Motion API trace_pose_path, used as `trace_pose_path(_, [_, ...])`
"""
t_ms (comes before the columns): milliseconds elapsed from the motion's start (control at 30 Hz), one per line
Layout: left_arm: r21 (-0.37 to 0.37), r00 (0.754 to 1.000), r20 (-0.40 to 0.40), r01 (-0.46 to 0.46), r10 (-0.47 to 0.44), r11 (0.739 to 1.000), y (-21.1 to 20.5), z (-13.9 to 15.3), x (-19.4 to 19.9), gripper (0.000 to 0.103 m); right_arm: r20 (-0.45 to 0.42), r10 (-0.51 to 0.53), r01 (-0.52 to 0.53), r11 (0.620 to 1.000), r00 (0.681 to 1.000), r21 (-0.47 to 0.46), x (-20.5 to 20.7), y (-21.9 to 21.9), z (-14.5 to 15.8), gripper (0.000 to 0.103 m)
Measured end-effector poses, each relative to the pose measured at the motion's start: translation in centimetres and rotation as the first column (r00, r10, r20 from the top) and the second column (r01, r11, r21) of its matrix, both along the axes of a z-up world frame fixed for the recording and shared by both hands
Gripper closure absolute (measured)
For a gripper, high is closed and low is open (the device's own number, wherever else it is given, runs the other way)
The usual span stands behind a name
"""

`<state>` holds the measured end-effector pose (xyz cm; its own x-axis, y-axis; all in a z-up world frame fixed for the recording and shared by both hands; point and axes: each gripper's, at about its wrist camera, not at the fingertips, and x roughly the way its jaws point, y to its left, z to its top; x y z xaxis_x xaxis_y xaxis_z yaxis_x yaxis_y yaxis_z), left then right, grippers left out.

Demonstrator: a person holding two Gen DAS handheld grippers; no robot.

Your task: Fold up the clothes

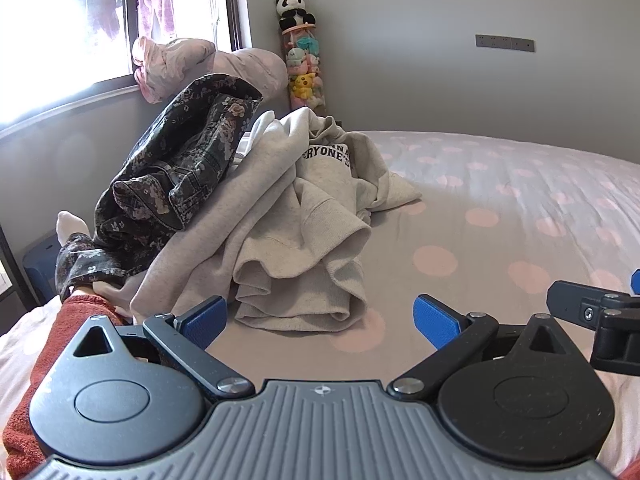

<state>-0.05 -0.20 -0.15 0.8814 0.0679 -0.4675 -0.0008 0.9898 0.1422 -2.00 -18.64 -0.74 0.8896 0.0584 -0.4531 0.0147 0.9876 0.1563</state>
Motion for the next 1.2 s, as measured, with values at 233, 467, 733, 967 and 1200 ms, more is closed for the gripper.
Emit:
trace_pose_path(233, [-0.01,1.0,-0.008,0.029,-0.029,1.0,-0.47,-0.02,0.13,0.001,-0.003,-0.012,0.012,1.0,1.0,0.001,-0.29,-0.04,-0.33,0.001])
trace_pose_path(467, [-0.02,0.999,-0.02,0.03,-0.031,0.999,-0.47,-0.24,0.33,0.001,-0.009,-0.015,0.015,1.0,1.0,-0.011,-0.29,-0.06,-0.3,0.001])
trace_pose_path(733, [-0.016,0.998,-0.043,0.039,-0.04,0.999,-0.52,-0.61,0.62,0.001,-0.019,-0.005,0.005,1.0,1.0,-0.028,-0.18,0.13,-0.53,0.001])
trace_pose_path(967, [-0.026,0.998,-0.05,0.032,-0.033,0.999,-0.26,-0.65,0.73,0.001,-0.03,-0.002,0.001,0.999,1.0,-0.039,-0.05,0.46,-0.74,0.001])
trace_pose_path(1200, [-0.033,0.998,-0.057,0.035,-0.037,0.999,-0.12,-0.8,0.76,0.002,-0.039,0.0,-0.002,0.999,0.999,-0.043,-0.09,0.6,-0.98,0.001])
